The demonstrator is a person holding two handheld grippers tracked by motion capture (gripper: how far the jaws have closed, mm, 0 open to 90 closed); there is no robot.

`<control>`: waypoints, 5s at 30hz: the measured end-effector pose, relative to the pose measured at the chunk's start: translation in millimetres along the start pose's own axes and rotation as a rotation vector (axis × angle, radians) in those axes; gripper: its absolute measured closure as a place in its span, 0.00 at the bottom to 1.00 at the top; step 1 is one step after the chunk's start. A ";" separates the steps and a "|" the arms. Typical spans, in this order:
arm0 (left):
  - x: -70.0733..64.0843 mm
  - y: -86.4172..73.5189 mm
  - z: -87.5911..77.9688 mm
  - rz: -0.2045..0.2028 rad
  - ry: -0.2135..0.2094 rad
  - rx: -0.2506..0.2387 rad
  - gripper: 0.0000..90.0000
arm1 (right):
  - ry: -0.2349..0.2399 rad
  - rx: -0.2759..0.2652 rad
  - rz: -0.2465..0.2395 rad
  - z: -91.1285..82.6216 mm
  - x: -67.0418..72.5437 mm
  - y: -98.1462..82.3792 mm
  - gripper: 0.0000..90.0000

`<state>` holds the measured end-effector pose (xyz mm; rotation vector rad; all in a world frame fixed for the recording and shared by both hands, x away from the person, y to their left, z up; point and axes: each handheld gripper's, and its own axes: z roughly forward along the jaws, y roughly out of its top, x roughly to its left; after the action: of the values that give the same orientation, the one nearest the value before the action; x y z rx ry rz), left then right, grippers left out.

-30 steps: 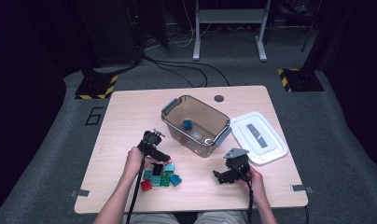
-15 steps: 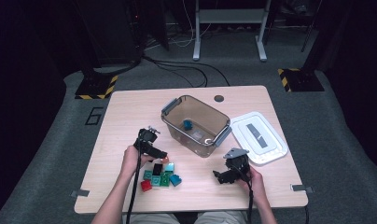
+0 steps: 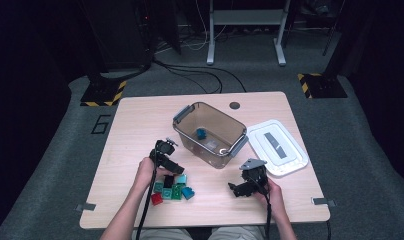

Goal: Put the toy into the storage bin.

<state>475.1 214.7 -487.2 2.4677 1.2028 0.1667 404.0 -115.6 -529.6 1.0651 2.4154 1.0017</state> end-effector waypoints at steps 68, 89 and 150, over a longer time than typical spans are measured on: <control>0.8 12.0 -49.6 0.048 0.066 -0.104 0.64 | -0.001 0.000 0.000 0.0 -0.1 0.0 0.00; -5.7 28.6 -73.7 0.070 0.090 -0.137 0.65 | 0.000 0.000 -0.001 0.0 -0.2 0.0 0.00; -20.7 120.4 -137.2 0.161 0.195 -0.219 0.64 | 0.000 -0.001 0.008 0.0 0.3 0.1 0.00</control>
<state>513.1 171.6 -312.6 2.3936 0.9980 0.5639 403.9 -115.3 -529.5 1.0755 2.4122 1.0054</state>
